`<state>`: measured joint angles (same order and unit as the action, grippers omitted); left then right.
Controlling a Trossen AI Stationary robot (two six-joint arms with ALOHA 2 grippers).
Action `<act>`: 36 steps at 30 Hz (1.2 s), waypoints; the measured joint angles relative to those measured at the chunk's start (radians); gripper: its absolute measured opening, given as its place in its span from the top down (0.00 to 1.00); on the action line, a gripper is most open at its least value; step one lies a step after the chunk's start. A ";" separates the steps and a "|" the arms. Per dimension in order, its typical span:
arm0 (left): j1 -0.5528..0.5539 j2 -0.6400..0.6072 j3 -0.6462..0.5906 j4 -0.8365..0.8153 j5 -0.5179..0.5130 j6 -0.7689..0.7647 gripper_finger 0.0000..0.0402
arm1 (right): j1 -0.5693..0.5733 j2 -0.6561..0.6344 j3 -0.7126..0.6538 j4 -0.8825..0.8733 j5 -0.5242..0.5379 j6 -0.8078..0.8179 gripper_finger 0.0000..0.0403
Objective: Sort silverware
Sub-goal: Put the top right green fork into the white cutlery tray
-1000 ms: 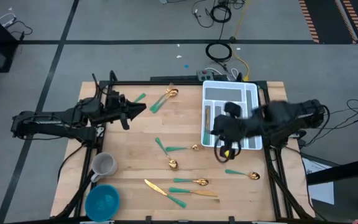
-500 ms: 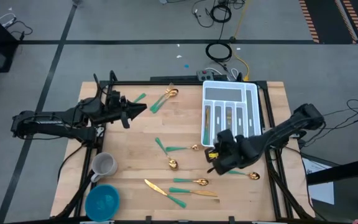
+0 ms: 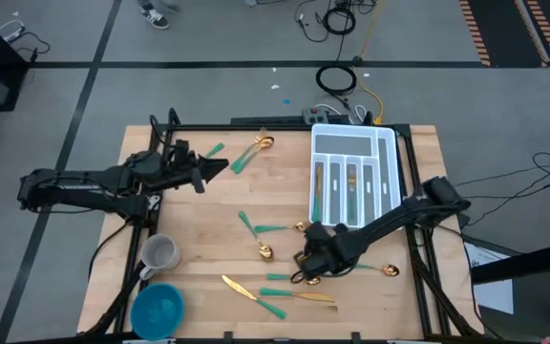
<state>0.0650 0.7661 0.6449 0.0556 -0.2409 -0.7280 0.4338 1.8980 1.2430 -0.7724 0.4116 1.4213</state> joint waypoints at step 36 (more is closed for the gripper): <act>0.000 0.081 0.000 -0.144 0.051 0.010 0.82 | -0.181 -0.318 0.002 -0.088 -0.301 -1.223 0.66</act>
<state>0.0647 0.8467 0.6449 -0.0881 -0.1902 -0.7179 0.2524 1.5804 1.2453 -0.8606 0.1104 0.1985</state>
